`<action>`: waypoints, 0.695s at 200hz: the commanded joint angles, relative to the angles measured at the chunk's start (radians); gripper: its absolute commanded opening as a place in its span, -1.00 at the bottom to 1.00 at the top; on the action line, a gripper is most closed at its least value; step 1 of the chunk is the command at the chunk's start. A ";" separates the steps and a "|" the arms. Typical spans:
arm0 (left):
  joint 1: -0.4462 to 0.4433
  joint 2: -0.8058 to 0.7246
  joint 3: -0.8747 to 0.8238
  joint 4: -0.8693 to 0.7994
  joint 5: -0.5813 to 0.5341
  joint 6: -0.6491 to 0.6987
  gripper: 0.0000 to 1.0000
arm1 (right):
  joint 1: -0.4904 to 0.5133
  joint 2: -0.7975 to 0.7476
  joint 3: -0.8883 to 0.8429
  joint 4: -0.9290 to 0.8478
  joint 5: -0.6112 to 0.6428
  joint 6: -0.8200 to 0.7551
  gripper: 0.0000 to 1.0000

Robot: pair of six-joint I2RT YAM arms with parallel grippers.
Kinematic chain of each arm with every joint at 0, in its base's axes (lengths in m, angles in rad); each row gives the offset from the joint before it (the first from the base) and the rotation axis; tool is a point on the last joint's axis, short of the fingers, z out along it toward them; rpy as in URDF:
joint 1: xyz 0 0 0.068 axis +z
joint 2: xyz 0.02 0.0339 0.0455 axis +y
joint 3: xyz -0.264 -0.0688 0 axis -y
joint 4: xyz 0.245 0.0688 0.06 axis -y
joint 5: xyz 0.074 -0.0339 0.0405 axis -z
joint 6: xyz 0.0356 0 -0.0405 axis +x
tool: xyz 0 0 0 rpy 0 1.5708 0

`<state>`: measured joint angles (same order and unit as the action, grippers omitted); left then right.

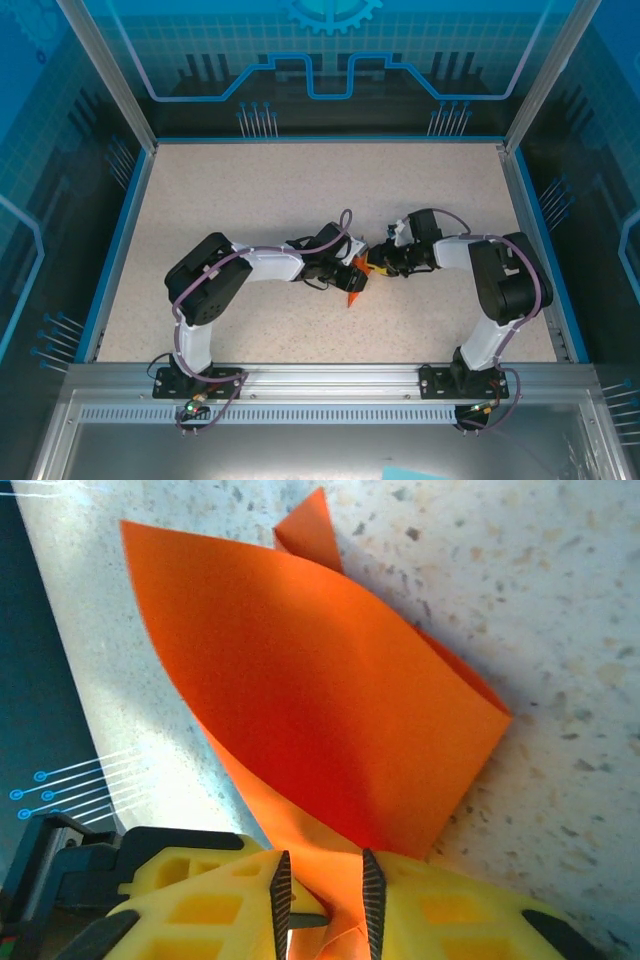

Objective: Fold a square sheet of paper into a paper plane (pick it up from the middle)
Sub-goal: Fold the wing for the fifth time at the center of the table.

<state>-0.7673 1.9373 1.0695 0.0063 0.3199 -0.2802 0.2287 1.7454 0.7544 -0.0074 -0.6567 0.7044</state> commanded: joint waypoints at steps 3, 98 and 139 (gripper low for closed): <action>0.010 -0.003 -0.032 -0.053 0.034 0.033 -0.31 | 0.021 0.023 0.042 -0.093 0.054 -0.062 -0.46; 0.032 -0.036 -0.033 -0.027 0.094 0.021 -0.27 | 0.109 0.108 0.175 -0.366 0.321 -0.199 -0.71; 0.037 -0.078 -0.021 -0.049 0.108 0.007 -0.24 | 0.134 0.127 0.189 -0.418 0.448 -0.213 -0.73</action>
<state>-0.7383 1.9167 1.0576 -0.0029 0.3908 -0.2787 0.3386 1.8160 0.9577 -0.3222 -0.3931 0.5243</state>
